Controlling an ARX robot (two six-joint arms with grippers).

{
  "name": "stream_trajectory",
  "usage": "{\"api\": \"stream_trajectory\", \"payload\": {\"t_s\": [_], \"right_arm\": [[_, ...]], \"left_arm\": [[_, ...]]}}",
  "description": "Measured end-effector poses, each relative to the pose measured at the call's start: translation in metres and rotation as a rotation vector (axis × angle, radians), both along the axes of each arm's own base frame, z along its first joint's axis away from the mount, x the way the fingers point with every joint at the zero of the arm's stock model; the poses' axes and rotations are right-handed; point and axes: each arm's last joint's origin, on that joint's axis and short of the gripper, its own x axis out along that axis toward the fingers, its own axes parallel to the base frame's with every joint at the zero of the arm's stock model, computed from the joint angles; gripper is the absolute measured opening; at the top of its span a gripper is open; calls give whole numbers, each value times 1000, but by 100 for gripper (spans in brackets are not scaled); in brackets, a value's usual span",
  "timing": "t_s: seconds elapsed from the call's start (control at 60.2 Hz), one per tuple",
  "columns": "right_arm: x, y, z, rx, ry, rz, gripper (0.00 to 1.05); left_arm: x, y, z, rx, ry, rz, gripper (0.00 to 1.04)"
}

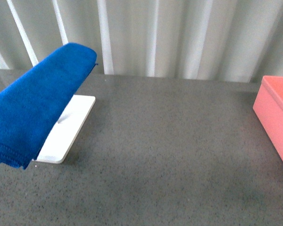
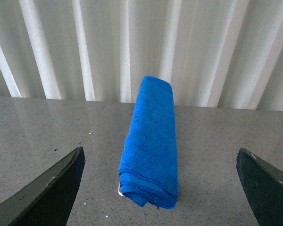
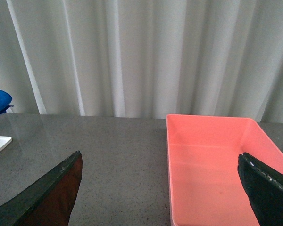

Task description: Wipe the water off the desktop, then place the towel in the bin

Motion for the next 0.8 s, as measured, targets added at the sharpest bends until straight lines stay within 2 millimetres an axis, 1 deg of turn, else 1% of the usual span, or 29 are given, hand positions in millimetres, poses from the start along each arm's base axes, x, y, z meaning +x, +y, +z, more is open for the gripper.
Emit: {"api": "stream_trajectory", "payload": {"t_s": [0.498,0.531,0.564,0.581,0.598,0.631,0.664,0.714,0.763,0.797], "right_arm": [[0,0,0,0,0,0,98],[0,0,0,0,0,0,98],[0,0,0,0,0,0,98],[0,0,0,0,0,0,98],[0,0,0,0,0,0,98],[0,0,0,0,0,0,98],[0,0,0,0,0,0,98],[0,0,0,0,0,0,98],[0,0,0,0,0,0,98],[0,0,0,0,0,0,98]], "left_arm": [[0,0,0,0,0,1,98],[1,0,-2,-34,64,32,98],[1,-1,-2,-85,165,64,98],[2,-1,-2,-114,243,78,98],[2,-1,-2,-139,270,85,98],[7,-2,-1,-188,338,93,98],[10,-2,0,-206,353,86,98],[19,-2,7,-225,352,66,98],[30,-1,20,-229,331,41,98],[41,-1,31,-218,320,19,98]]}}
